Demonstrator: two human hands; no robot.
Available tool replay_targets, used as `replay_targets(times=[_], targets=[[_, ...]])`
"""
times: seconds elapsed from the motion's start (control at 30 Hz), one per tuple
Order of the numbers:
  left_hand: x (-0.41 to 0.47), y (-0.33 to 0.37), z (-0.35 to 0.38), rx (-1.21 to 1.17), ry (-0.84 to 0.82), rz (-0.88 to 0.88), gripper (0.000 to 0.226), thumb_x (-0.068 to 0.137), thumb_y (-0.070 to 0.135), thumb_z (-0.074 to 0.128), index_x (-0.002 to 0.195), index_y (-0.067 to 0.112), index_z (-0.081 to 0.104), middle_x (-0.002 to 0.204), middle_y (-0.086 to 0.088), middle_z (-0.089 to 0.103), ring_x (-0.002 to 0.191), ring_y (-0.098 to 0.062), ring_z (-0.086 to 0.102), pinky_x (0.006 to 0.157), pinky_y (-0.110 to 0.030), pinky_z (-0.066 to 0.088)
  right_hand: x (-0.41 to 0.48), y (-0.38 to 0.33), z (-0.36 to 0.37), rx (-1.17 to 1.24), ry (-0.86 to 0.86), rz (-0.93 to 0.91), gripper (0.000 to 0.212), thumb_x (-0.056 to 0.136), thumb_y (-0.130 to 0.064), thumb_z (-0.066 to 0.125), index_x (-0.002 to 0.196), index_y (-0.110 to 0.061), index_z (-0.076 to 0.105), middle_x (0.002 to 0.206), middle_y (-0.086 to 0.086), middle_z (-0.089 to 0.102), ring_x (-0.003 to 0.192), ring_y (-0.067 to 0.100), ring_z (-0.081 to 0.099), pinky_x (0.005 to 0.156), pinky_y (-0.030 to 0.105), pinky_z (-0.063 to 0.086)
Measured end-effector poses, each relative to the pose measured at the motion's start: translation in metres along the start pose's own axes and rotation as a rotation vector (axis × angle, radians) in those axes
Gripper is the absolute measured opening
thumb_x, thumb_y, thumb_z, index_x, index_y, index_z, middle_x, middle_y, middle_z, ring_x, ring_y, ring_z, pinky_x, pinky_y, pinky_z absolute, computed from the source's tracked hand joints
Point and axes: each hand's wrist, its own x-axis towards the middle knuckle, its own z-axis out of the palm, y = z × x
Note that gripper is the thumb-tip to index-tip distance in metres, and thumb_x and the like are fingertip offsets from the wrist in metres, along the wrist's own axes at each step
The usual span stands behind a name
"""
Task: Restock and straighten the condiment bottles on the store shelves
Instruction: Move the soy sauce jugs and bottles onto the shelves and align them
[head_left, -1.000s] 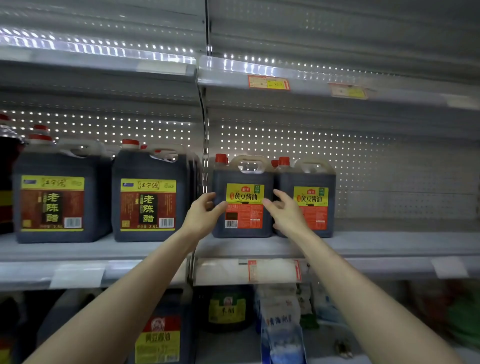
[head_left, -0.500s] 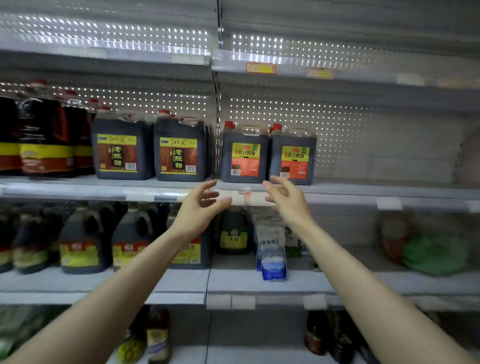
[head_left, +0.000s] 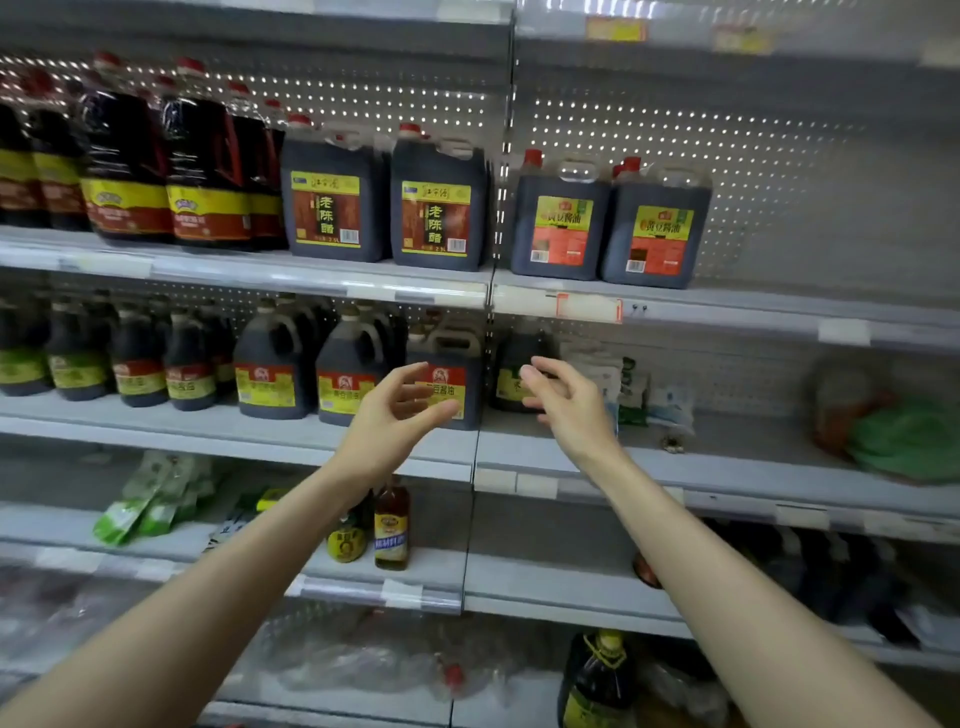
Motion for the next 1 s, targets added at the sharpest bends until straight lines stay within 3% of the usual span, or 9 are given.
replay_targets(times=[0.13,0.3,0.43,0.57,0.63,0.73,0.83,0.93,1.0], targets=[[-0.009,-0.027,-0.026,0.025,0.017,-0.06,0.061,0.084,0.032,0.072,0.138,0.024,0.046,0.119,0.001,0.059,0.106,-0.008,0.059,0.075,-0.016,0.046,-0.005,0.015,0.037,0.002,-0.011,0.031,0.038,0.096,-0.033,0.057,0.129,-0.015,0.057,0.109,0.003,0.067,0.089,0.008,0.064,0.073,0.016,0.047],[-0.015,-0.083,-0.061,-0.005,0.018,-0.161,0.061,0.083,0.032,0.072,0.138,0.022,0.046,0.122,-0.003,0.06,0.109,-0.013,0.061,0.079,-0.021,0.05,-0.013,0.054,0.093,-0.011,-0.058,0.12,0.031,0.095,-0.036,0.057,0.122,-0.021,0.058,0.102,-0.002,0.067,0.092,0.01,0.064,0.081,0.023,0.048],[-0.012,-0.142,-0.081,0.008,-0.031,-0.235,0.06,0.083,0.026,0.073,0.136,0.016,0.049,0.112,-0.001,0.062,0.099,-0.006,0.062,0.073,-0.013,0.05,-0.016,0.102,0.138,-0.021,-0.04,0.226,0.03,0.094,-0.034,0.059,0.118,-0.017,0.061,0.101,0.001,0.068,0.084,0.008,0.065,0.079,0.025,0.048],[-0.013,-0.217,-0.092,0.004,-0.089,-0.325,0.05,0.084,0.019,0.073,0.129,0.018,0.05,0.102,0.003,0.062,0.086,-0.003,0.061,0.066,-0.009,0.049,-0.031,0.165,0.188,-0.013,-0.029,0.346,0.026,0.095,-0.03,0.059,0.116,-0.014,0.062,0.094,-0.002,0.067,0.081,0.008,0.063,0.071,0.014,0.047],[-0.021,-0.249,-0.094,-0.015,-0.112,-0.383,0.047,0.085,0.017,0.072,0.128,0.017,0.051,0.105,-0.002,0.062,0.087,-0.007,0.062,0.064,-0.009,0.048,-0.044,0.196,0.205,-0.027,-0.03,0.399,0.024,0.095,-0.03,0.059,0.114,-0.016,0.062,0.095,-0.003,0.067,0.088,0.013,0.065,0.078,0.019,0.05],[-0.035,-0.314,-0.096,-0.019,-0.175,-0.492,0.051,0.083,0.022,0.074,0.129,0.017,0.052,0.109,-0.003,0.064,0.098,-0.016,0.065,0.076,-0.017,0.051,-0.062,0.253,0.233,-0.043,-0.011,0.477,0.015,0.094,-0.028,0.061,0.105,-0.019,0.063,0.1,0.002,0.068,0.096,0.016,0.066,0.084,0.022,0.052],[-0.057,-0.375,-0.097,-0.002,-0.211,-0.596,0.052,0.083,0.023,0.075,0.129,0.017,0.052,0.105,0.001,0.065,0.095,-0.009,0.065,0.073,-0.015,0.051,-0.085,0.305,0.257,-0.068,-0.015,0.561,0.011,0.094,-0.024,0.061,0.102,-0.017,0.065,0.09,-0.007,0.067,0.081,0.001,0.062,0.07,0.01,0.046],[-0.079,-0.439,-0.094,-0.006,-0.231,-0.71,0.052,0.082,0.029,0.074,0.129,0.024,0.051,0.111,0.0,0.062,0.098,-0.01,0.063,0.073,-0.017,0.049,-0.111,0.37,0.285,-0.104,-0.028,0.66,0.009,0.094,-0.031,0.061,0.099,-0.024,0.063,0.094,-0.002,0.069,0.087,0.009,0.064,0.079,0.022,0.052],[-0.095,-0.477,-0.09,0.009,-0.222,-0.773,0.047,0.084,0.028,0.073,0.126,0.026,0.052,0.107,0.004,0.063,0.094,-0.006,0.063,0.067,-0.015,0.049,-0.131,0.408,0.301,-0.11,-0.056,0.712,0.011,0.094,-0.029,0.06,0.101,-0.021,0.064,0.094,-0.006,0.067,0.089,0.006,0.062,0.078,0.013,0.048]])
